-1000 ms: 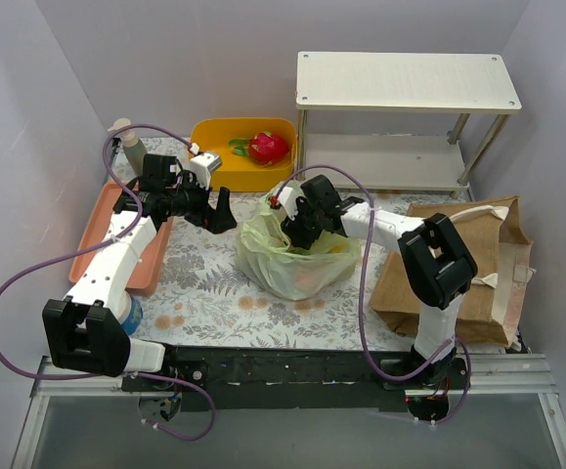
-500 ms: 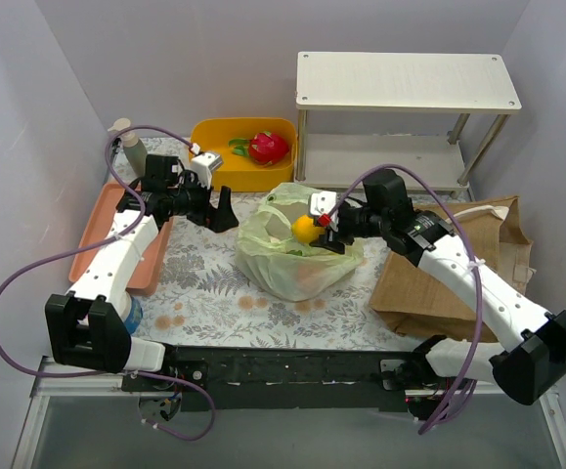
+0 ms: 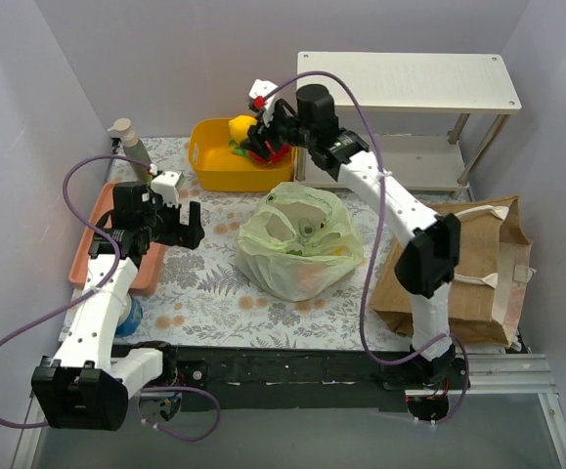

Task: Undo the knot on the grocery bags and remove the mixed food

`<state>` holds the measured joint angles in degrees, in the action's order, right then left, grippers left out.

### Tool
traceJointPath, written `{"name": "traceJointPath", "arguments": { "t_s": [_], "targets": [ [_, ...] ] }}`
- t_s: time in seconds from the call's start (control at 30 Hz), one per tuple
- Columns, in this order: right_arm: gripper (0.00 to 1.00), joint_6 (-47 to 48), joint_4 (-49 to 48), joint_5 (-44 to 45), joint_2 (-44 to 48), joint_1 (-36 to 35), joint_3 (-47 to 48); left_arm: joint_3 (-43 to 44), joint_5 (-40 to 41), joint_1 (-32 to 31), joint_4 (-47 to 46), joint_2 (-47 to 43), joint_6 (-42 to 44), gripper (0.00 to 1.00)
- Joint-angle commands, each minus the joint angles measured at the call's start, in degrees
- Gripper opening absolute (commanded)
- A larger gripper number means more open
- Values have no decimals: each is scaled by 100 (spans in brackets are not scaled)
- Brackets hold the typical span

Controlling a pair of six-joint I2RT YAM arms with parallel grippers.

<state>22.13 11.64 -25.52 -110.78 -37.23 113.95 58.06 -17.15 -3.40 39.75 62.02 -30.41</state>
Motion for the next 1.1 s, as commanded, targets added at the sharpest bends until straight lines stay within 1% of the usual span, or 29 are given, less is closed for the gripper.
{"name": "traceJointPath", "arguments": {
  "t_s": [0.0,0.03,0.07,0.1,0.13,0.17,0.2,0.23,0.33,0.43,0.57,0.6,0.63,0.67,0.73,0.77,0.8,0.83,0.9,1.0,1.07],
  "targets": [
    [8,-360,-616,1256,-1215,-240,1188,-50,-86,59,200,-374,-96,95],
    [8,-63,-767,1434,-1609,-258,1295,-49,-165,67,252,-410,-105,95],
    [9,71,-995,1618,-1778,-258,1340,-32,-271,76,340,-445,-105,95],
    [9,211,-1101,1986,-1928,-258,1384,-58,-306,85,384,-497,-105,95],
    [7,474,-1616,2181,-2199,-267,1393,-58,-324,94,402,-524,-88,95],
    [4,642,-1777,2391,-2341,-276,1410,-76,-316,111,446,-550,-44,95],
    [1,748,-1918,2837,-2473,-250,1437,-102,-316,103,472,-594,-17,95],
    [1,810,-2155,2998,-2709,-215,1507,-111,-307,111,473,-612,0,95],
    [1,802,-2131,3088,-3088,-21,1848,-146,-342,146,551,-673,18,95],
    [1,714,-2210,3272,-3327,120,1990,-198,-482,243,526,-674,-26,95],
    [1,626,-2263,3193,-3345,199,1781,-295,-667,331,411,-604,-157,95],
    [1,530,-2210,3045,-3301,216,1727,-296,-719,331,394,-577,-210,95],
    [35,451,-2218,2983,-3275,216,1657,-287,-807,331,385,-542,-219,95],
    [50,407,-2210,2913,-3240,216,1517,-243,-843,505,385,-490,-228,95],
    [68,248,-2149,2606,-3108,216,1428,-217,-860,551,315,-454,-237,95],
    [71,196,-2113,2596,-3046,216,1393,-199,-869,568,306,-419,-246,95],
    [73,99,-2078,2300,-2915,216,1332,-199,-869,603,271,-384,-263,95],
    [78,-58,-2043,2236,-2827,216,1279,-190,-887,630,227,-366,-289,95],
    [84,-217,-2060,2139,-2503,216,1043,-190,-931,674,183,-305,-325,95],
    [86,-490,-1999,2078,-2055,216,910,-164,-1027,744,95,-226,-369,96],
    [88,-682,-1745,1972,-1808,217,857,-146,-1036,753,-2,-164,-378,95]
  ]
}}
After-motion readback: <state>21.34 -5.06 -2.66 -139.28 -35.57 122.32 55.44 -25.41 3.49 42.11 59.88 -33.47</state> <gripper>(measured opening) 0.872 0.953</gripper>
